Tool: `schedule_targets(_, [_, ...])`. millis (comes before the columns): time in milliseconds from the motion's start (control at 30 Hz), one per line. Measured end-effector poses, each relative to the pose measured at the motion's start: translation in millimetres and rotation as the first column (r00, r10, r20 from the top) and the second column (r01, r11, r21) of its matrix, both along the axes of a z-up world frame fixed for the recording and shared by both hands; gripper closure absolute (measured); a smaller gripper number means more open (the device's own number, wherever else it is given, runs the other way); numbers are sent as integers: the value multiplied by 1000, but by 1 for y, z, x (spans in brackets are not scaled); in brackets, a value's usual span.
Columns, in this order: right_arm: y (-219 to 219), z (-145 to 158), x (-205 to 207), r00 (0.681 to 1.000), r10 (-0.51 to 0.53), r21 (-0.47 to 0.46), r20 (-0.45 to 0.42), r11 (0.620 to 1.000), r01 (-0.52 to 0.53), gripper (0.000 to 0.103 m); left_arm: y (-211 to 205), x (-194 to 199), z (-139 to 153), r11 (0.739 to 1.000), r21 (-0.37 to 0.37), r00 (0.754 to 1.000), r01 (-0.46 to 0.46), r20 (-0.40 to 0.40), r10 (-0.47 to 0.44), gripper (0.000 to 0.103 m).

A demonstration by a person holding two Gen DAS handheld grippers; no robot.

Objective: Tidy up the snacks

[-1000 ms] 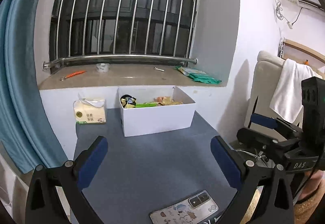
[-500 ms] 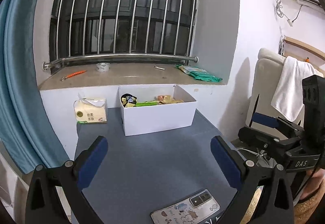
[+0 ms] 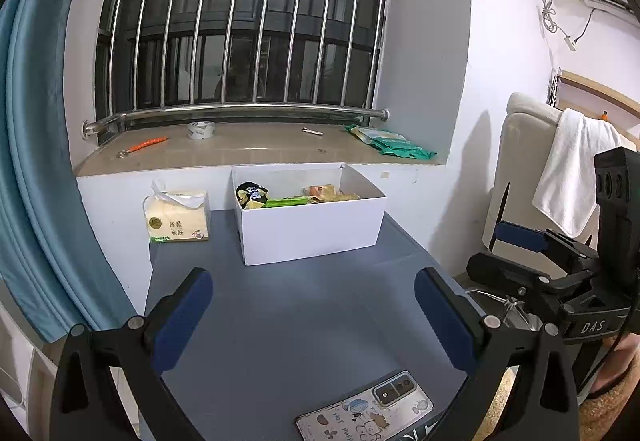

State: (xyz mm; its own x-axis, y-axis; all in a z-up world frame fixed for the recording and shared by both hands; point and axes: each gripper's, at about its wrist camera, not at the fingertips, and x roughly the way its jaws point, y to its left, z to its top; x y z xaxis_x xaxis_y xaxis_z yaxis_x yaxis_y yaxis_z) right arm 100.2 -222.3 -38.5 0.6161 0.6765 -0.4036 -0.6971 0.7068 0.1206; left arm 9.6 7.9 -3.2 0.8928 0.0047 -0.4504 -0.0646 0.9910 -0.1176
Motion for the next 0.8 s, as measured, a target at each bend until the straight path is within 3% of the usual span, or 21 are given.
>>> schedule_targets(800, [2,-2,-3,1000,24,-10,1,1000,-24,0,-1,3,-2,1000,6,1000,-4,-11,4,0])
